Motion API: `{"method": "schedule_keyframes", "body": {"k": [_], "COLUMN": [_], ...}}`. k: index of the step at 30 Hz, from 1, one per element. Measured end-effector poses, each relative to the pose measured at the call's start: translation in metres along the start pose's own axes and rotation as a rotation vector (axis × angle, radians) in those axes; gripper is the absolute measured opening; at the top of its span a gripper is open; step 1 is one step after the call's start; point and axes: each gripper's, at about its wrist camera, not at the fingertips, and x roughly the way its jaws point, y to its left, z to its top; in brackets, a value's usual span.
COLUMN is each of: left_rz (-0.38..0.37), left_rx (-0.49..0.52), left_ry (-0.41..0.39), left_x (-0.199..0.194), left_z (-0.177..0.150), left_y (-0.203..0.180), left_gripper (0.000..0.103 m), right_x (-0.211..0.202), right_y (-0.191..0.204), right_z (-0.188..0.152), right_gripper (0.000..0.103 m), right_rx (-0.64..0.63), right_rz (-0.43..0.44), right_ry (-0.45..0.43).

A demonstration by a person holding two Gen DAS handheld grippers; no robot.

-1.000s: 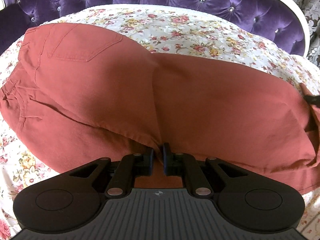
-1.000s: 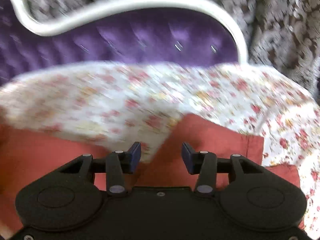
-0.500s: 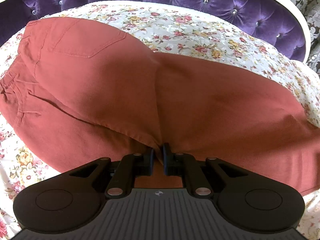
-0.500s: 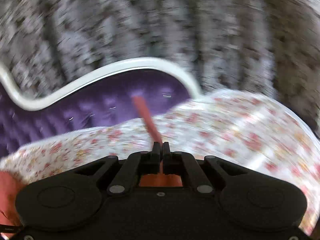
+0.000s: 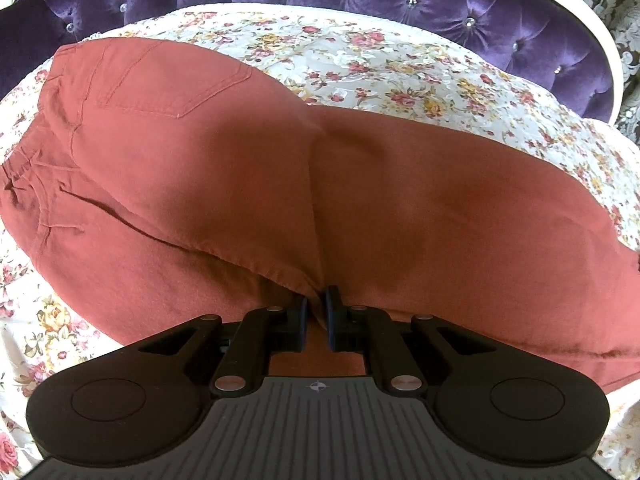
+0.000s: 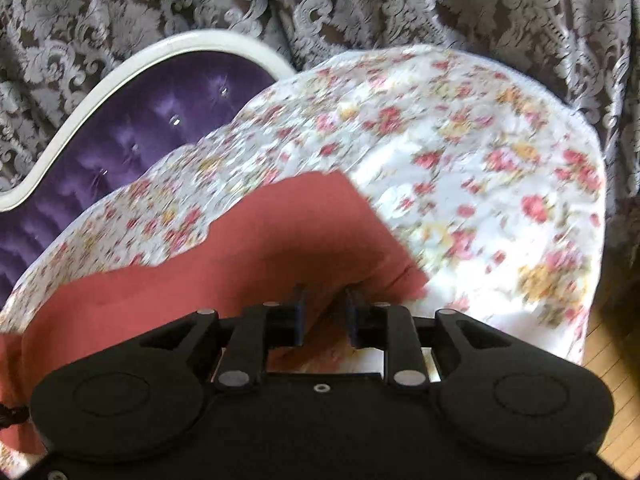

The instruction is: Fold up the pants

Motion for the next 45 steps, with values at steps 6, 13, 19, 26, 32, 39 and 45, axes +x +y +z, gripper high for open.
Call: {"method": "schedule_keyframes", "body": {"k": [6,13,19,26,32,39,45], "left_rz": [-0.018,-0.031,0.007,0.028,0.01,-0.004,0.028], "left_rx": [-0.018,-0.016,0.023,0.081,0.077,0.101,0.071], "left_ry": [-0.018,-0.131,-0.02,-0.024,-0.014,-0.061,-0.063], "left_x": [-0.006,-0.054,-0.02,-0.023,-0.036,-0.053,-0.057], "left_z": [0.001,-0.01,-0.036,-0.039,-0.04,-0.035,-0.028], "left_y": [0.003,0.001,-0.005,-0.007,0.003,0.001,0.014], "left_gripper": [0.005,0.005,0.007,0.022,0.03,0.03,0.03], "right_x": [0.01,-0.037,0.02,0.015,-0.018,0.015,0.072], "right_y": [0.004,0.029,0.0,0.013,0.033,0.043,0.041], "right_z": [0.009,0.027,0.009,0.009,0.02,0.059,0.073], "right_gripper": [0.008,0.008,0.008,0.015,0.049,0.058,0.058], "right_rx": [-0.028,-0.171,-0.105,-0.118,-0.198,-0.286,-0.361], "right_rz": [-0.013,0.028,-0.098,-0.14,-0.23,0.005,-0.027], "right_ry": [0.018,-0.218,0.07,0.055,-0.106,-0.108,-0.014]}}
